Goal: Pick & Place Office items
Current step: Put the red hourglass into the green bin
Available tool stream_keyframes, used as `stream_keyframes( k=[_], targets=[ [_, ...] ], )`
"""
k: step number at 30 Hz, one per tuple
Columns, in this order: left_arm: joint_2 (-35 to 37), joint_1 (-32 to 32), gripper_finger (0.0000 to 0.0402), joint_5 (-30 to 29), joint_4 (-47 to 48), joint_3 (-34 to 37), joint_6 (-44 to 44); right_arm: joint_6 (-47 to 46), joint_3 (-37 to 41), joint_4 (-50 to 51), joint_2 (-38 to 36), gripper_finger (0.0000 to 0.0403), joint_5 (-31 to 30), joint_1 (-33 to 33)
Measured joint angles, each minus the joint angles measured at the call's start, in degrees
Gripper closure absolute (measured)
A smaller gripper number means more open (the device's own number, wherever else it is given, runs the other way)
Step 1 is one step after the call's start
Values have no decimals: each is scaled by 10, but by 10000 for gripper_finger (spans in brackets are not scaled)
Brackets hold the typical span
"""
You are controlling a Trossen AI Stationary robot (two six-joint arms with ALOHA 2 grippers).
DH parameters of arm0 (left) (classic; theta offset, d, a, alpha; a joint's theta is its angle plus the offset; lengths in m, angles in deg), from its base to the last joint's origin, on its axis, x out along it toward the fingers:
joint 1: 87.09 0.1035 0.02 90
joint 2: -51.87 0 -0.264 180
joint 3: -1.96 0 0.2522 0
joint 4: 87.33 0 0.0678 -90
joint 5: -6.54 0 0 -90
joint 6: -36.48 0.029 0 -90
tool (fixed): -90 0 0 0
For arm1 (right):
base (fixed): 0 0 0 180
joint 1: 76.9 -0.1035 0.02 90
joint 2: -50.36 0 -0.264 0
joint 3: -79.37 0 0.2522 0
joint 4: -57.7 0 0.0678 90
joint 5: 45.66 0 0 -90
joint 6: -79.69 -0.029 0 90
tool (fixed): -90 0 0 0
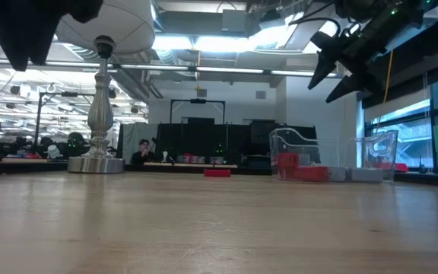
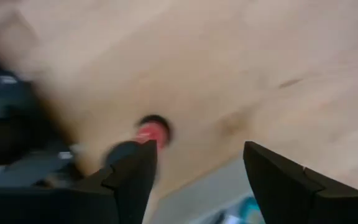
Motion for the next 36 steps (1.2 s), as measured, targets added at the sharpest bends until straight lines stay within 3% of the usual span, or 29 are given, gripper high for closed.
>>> stream_keyframes(
  k=[6,12,19,27,36],
  targets=[
    [0,9,153,18,83,0,19,-28,0,3,0,117,-25,-16],
    [0,7,153,18,96,0,20,-66,0,3,0,117,-25,-25],
    [0,-7,148,26,81,40,15,-120,0,5,0,117,5,-27],
    [23,-46,148,12,6,108,-54,-131,0,7,0,117,-48,-34],
    [54,-74,148,19,-23,177,-112,-118,0,7,0,117,-26,-35]
  ],
)
